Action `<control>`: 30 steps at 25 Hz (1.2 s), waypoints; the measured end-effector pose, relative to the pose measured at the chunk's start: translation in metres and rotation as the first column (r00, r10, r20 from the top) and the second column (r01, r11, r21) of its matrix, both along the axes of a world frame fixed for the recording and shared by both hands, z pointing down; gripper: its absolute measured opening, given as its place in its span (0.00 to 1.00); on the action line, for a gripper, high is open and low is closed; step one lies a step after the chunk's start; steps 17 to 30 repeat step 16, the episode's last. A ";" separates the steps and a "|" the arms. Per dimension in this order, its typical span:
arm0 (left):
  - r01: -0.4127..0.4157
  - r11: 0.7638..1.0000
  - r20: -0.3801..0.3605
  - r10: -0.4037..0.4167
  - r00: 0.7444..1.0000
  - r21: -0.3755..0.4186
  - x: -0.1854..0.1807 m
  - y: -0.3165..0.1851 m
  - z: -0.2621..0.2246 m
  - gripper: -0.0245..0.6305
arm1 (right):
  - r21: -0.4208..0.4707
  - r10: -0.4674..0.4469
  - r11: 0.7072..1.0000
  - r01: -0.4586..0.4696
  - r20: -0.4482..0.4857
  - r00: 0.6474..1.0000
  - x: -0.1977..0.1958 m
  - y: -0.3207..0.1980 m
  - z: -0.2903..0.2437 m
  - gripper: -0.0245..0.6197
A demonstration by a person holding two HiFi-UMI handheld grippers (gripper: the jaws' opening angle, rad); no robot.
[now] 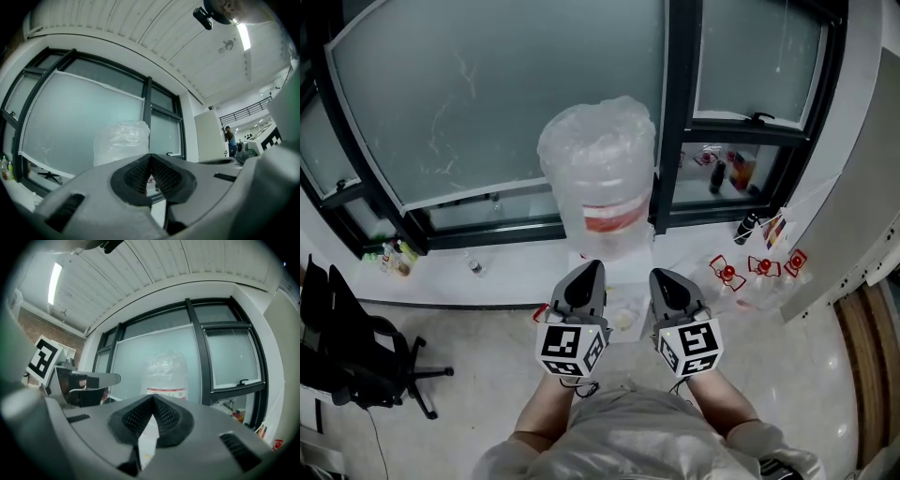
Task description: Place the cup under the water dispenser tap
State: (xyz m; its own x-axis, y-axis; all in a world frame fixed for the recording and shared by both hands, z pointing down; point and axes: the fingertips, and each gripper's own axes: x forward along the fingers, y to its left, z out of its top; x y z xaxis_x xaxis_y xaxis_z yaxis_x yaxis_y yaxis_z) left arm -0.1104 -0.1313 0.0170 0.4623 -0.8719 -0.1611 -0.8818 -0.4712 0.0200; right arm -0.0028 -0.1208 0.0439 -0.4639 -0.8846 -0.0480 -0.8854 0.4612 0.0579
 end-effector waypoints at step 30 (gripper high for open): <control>-0.010 1.000 0.017 0.010 1.000 -0.013 0.007 -0.007 0.007 0.07 | 0.016 0.039 0.999 -0.039 0.015 0.999 0.009 -0.002 0.001 0.08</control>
